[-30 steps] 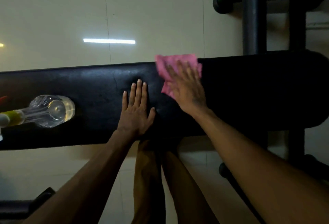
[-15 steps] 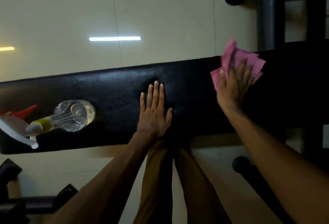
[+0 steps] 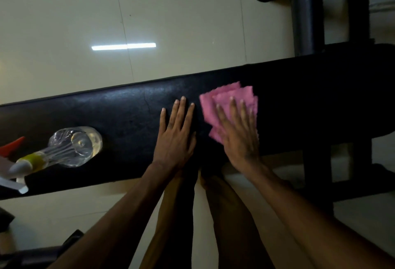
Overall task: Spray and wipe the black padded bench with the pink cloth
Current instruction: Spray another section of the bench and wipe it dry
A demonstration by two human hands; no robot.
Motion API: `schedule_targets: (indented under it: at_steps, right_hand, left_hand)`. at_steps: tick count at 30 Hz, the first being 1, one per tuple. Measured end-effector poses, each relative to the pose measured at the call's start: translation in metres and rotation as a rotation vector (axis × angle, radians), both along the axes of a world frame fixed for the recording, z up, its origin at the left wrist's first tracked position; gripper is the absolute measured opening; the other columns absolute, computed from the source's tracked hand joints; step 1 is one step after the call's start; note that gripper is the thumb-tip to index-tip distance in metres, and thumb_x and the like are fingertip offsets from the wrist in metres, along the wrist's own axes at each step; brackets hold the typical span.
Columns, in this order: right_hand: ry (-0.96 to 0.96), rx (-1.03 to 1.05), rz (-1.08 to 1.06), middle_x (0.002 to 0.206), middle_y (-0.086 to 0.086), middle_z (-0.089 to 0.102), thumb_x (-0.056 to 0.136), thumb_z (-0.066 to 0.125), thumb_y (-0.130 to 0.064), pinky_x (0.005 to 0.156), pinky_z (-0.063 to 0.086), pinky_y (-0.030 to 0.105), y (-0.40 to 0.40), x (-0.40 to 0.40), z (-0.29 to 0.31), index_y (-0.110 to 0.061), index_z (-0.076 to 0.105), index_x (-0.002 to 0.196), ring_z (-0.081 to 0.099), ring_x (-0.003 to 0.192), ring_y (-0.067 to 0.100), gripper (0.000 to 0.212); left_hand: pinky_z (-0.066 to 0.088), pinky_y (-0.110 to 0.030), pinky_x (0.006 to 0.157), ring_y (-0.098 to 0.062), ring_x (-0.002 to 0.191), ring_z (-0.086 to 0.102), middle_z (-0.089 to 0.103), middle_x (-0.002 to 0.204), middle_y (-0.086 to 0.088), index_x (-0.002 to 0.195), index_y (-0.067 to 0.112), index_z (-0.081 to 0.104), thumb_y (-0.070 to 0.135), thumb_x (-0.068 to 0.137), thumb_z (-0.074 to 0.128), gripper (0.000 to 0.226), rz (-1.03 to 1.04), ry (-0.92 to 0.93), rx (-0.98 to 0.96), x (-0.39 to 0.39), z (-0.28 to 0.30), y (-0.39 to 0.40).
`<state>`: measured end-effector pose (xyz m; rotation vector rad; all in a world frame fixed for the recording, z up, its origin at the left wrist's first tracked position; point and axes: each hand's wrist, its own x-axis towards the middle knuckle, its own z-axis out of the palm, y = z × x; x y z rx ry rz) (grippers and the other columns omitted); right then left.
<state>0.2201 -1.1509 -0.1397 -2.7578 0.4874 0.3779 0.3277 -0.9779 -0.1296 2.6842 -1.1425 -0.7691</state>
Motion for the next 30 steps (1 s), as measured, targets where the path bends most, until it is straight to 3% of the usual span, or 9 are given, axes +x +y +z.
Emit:
schedule_targets:
  at_steps: [2,3,7,9,12,18,25,27,30]
  right_hand:
    - [-0.006,-0.053,0.132,0.165,0.013,0.01,0.089,0.053,-0.035,0.122,0.002,0.055,0.009,-0.028,-0.001,-0.023,0.021,0.158,0.005,0.152,0.035,0.077]
    - [-0.015,-0.066,0.068,0.165,0.012,0.011,0.088,0.055,-0.03,0.121,0.001,0.054,0.011,-0.041,-0.001,-0.023,0.023,0.157,0.005,0.152,0.034,0.076]
    - [-0.025,0.03,-0.604,0.167,0.009,0.003,0.101,0.031,-0.035,0.122,0.01,0.059,0.024,-0.065,0.008,-0.029,0.014,0.157,-0.001,0.154,0.029,0.059]
    - [-0.023,0.054,-0.778,0.167,0.009,-0.004,0.102,0.033,-0.034,0.122,0.008,0.057,0.041,-0.054,0.01,-0.029,0.011,0.158,-0.007,0.154,0.028,0.06]
    - [0.046,0.02,-0.655,0.165,0.017,-0.007,0.097,0.048,-0.028,0.124,0.0,0.052,0.061,-0.048,0.011,-0.022,0.01,0.159,-0.01,0.153,0.034,0.073]
    - [0.081,-0.066,-0.36,0.165,0.021,0.001,0.097,0.03,-0.047,0.123,-0.004,0.054,0.031,-0.061,0.013,-0.021,0.017,0.159,-0.004,0.153,0.037,0.068]
    - [0.072,-0.155,0.089,0.165,0.018,0.009,0.083,0.065,-0.048,0.122,0.011,0.056,-0.025,-0.062,-0.009,-0.02,0.014,0.159,0.006,0.152,0.035,0.096]
    - [0.065,-0.198,-0.099,0.165,0.015,0.006,0.087,0.062,-0.042,0.123,0.009,0.056,-0.05,-0.061,-0.007,-0.018,0.014,0.159,0.003,0.152,0.033,0.09]
    - [0.001,-0.084,-0.678,0.167,0.011,0.0,0.102,0.037,-0.042,0.123,-0.001,0.055,-0.058,-0.038,0.0,-0.022,0.009,0.159,-0.005,0.153,0.03,0.067]
  left_hand:
    - [0.001,-0.053,0.124,-0.026,0.154,-0.006,-0.004,0.166,-0.013,0.159,0.012,0.008,0.046,0.101,0.031,0.071,-0.068,0.022,-0.014,0.006,-0.002,-0.005]
    - [-0.001,-0.052,0.124,-0.025,0.153,-0.007,-0.005,0.166,-0.013,0.159,0.011,0.006,0.047,0.101,0.03,0.071,-0.091,0.032,-0.019,0.009,-0.002,-0.008]
    - [0.001,-0.05,0.124,-0.025,0.154,-0.007,-0.004,0.166,-0.013,0.159,0.01,0.003,0.041,0.101,0.034,0.073,-0.165,0.013,-0.033,0.02,-0.002,-0.015]
    - [0.002,-0.051,0.124,-0.025,0.154,-0.005,-0.002,0.166,-0.013,0.158,0.009,0.004,0.04,0.1,0.034,0.072,-0.178,-0.007,-0.038,0.021,-0.002,-0.019]
    - [0.0,-0.051,0.124,-0.024,0.154,-0.005,-0.002,0.166,-0.013,0.158,0.009,0.005,0.037,0.101,0.038,0.072,-0.167,0.0,-0.025,0.018,0.0,-0.021]
    - [-0.005,-0.049,0.124,-0.022,0.154,-0.008,-0.004,0.167,-0.01,0.159,0.012,0.005,0.036,0.1,0.04,0.073,-0.122,0.045,-0.047,0.018,0.005,-0.024]
    - [-0.004,-0.05,0.124,-0.022,0.153,-0.01,-0.008,0.166,-0.009,0.159,0.014,0.001,0.036,0.099,0.044,0.077,-0.133,0.091,-0.032,0.022,0.007,-0.025]
    - [-0.005,-0.049,0.124,-0.022,0.153,-0.011,-0.009,0.166,-0.008,0.159,0.014,0.001,0.034,0.1,0.045,0.077,-0.148,0.109,-0.041,0.025,0.01,-0.025]
    - [-0.006,-0.047,0.124,-0.022,0.153,-0.013,-0.01,0.166,-0.008,0.159,0.013,0.0,0.034,0.101,0.046,0.077,-0.171,0.101,-0.028,0.028,0.011,-0.022]
